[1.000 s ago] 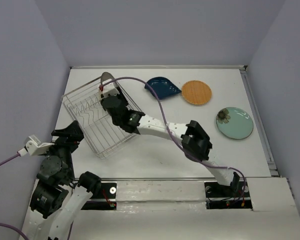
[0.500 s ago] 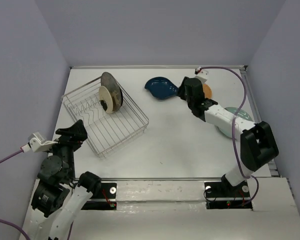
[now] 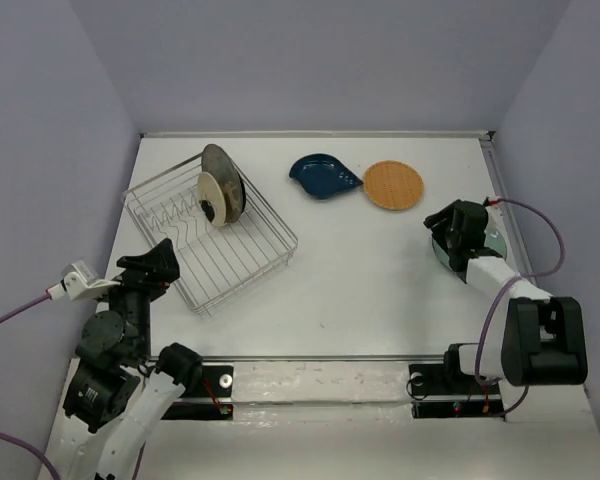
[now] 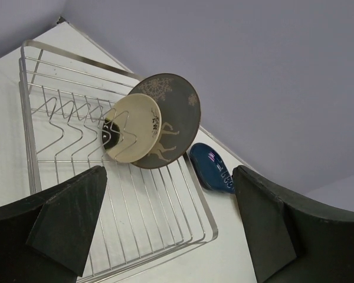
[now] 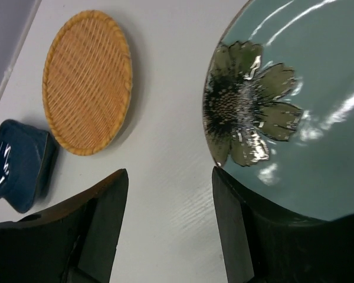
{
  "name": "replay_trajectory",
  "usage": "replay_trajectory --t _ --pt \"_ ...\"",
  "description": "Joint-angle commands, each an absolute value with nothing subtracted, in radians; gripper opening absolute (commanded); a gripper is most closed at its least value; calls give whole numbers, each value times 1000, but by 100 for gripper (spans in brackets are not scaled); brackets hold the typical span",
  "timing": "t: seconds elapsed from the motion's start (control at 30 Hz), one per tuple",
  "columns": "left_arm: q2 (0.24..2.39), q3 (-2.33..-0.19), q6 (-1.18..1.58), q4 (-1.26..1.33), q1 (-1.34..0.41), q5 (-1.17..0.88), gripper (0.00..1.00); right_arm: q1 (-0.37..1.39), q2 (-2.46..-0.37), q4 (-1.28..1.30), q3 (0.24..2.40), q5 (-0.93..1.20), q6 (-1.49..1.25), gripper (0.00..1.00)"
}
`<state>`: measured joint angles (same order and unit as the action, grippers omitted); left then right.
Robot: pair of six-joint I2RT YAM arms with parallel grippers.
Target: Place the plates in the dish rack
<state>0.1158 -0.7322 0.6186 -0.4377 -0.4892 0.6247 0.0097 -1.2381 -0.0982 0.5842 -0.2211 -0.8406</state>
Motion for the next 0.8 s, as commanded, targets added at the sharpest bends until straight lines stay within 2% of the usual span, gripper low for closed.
replay_trajectory --t 0.0,0.13,0.53,0.63,0.73,0.77 --pt "115 -726 597 -387 -497 624 99 11 -1370 -299 659 46 -824 63" --pt "117 -724 592 -387 -497 620 99 11 -1549 -319 756 64 -839 63" --pt "127 -726 574 -377 -503 612 99 11 -1851 -388 911 93 -968 62" --pt "132 -726 571 -374 -505 612 99 11 -1905 -419 926 83 -1031 59" --pt "133 -727 568 -373 -506 612 99 11 -1919 -423 922 51 -1078 50" --pt "136 -729 563 -371 -506 612 99 11 -1911 -426 905 22 -1107 43"
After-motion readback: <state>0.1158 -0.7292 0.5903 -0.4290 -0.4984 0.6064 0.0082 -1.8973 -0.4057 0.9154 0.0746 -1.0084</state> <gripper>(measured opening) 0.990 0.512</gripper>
